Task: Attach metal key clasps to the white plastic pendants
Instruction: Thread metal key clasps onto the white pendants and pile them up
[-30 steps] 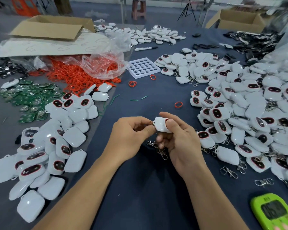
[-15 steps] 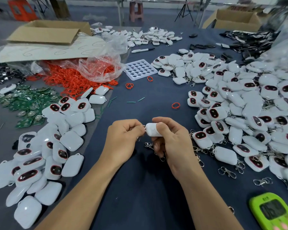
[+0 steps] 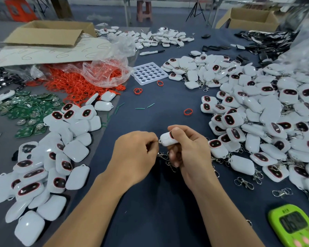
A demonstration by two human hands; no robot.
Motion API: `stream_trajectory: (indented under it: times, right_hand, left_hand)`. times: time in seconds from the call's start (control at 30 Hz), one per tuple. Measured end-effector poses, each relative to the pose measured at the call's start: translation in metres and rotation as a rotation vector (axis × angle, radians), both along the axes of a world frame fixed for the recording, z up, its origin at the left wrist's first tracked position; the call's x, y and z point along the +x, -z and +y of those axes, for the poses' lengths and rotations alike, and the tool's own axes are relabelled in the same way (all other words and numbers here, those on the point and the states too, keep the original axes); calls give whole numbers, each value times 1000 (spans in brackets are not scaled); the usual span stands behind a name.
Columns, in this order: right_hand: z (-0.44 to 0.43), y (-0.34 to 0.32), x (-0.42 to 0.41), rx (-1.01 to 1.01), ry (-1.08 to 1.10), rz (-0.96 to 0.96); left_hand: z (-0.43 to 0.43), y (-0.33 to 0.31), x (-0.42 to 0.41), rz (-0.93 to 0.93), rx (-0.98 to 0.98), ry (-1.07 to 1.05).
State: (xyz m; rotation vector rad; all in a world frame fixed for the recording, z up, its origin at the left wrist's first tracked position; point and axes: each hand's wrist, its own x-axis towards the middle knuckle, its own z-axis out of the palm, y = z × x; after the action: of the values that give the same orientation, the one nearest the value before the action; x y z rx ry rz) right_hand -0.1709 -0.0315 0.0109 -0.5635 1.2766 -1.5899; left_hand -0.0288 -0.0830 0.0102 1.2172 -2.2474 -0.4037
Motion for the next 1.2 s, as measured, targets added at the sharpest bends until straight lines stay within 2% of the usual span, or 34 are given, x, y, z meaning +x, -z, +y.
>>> stream_trajectory:
  times: [0.07, 0.2, 0.27, 0.37, 0.47, 0.67, 0.73, 0.8, 0.93, 1.03, 1.2]
  right_hand:
    - [0, -1, -1, 4, -8, -17]
    - [-1, -3, -7, 21, -47, -125]
    - [-1, -3, -9, 36, -59, -151]
    - [0, -3, -9, 43, -79, -129]
    - [0, -3, -7, 41, -67, -102]
    - [0, -2, 0, -9, -1, 23]
    - [-1, 0, 2, -10, 1, 71]
    - [-1, 1, 1, -10, -3, 74]
    - [1, 2, -5, 7, -67, 31]
    - [1, 2, -7, 18, -123, 0]
    - [0, -1, -13, 34, -190, -65]
  left_hand:
    - [1, 2, 0, 110, 81, -27]
    - [-1, 0, -5, 428, 398, 38]
    - [-1, -2, -8, 501, 534, 105]
    - [-2, -4, -8, 586, 638, 160]
    - [-3, -4, -6, 551, 599, 131]
    - [3, 5, -7, 64, 178, 5]
    - [4, 6, -9, -41, 81, -63]
    - [4, 7, -10, -40, 61, -130]
    - [0, 5, -10, 164, 249, -221]
    - [-4, 5, -6, 265, 282, -283]
    - [-9, 6, -4, 269, 282, -327]
